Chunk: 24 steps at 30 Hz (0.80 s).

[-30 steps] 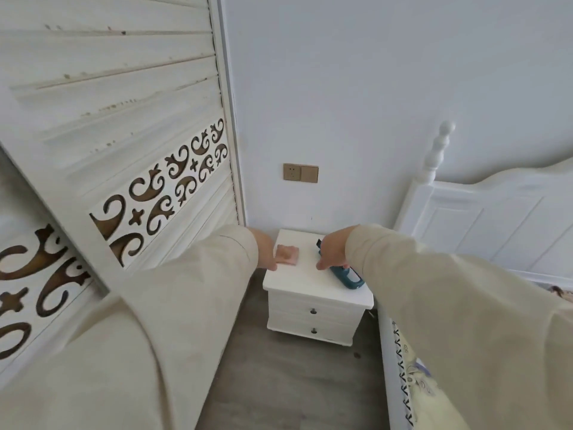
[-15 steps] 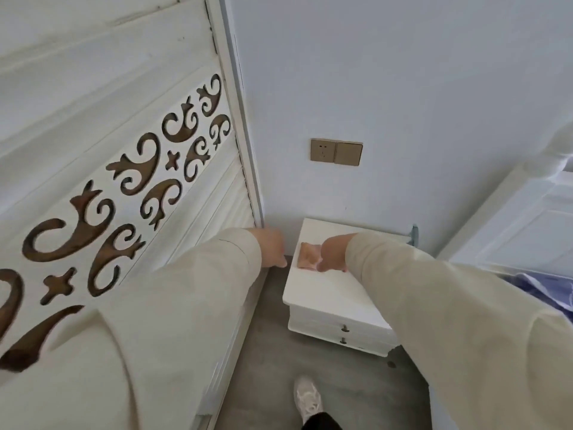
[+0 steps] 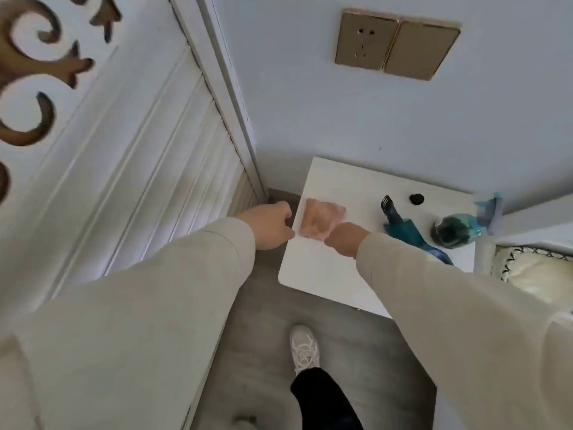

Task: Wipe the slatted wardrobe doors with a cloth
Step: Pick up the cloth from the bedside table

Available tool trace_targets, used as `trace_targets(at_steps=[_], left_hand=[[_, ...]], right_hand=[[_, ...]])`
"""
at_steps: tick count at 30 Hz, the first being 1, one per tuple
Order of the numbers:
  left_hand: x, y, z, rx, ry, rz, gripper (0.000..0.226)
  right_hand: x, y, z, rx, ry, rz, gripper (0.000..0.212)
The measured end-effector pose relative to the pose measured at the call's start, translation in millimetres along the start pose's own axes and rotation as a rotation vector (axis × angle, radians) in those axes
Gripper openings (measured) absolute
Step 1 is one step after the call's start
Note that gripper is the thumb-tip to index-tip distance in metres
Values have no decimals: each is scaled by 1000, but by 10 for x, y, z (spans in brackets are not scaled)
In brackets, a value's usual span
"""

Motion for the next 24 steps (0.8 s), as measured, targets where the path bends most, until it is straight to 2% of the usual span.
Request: trace_targets(at_steps=[3,4,6,10,13,15,16,18,20,22,24], left_hand=[[210,220,246,32,-94,-33,57],[282,268,299,32,-120,-48,58],[471,371,433,34,-169,-94,58],[700,375,613,75,-176,-154,55],[742,307,641,194,-72,-150,50],[720,285,545,221,-30,-125,34],[699,273,458,208,-18,-117,27],[631,210,225,161,-2,-106,31],[541,96,-19,118,15,-91,32],[451,-42,-235,92,43,-74,25],[370,-254,-440,82,69,-70,34]], right_hand=[[-97,479,461,4,86,50,50],[-66,545,538,46,74,50,54],[-32,700,661,25,100,77,60],[-140,832,871,36,116,212,79],[-41,750,770,52,103,171,66],[15,782,616,-4,166,137,59],[86,732,462,-42,181,105,50],[235,542,74,-101,221,41,7],[372,190,-290,-92,287,80,30],[450,-4,-599,-131,387,40,25],[535,-187,-818,-126,357,29,17]])
Point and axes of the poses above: each hand's wrist, its own y-axis towards the middle knuckle, its own z-axis out of the palm, x = y × z, the point moved 8 cm from there along y, towards the middle knuckle, and after that the axes turned 12 degrees about -x, right-handed, at the moved point
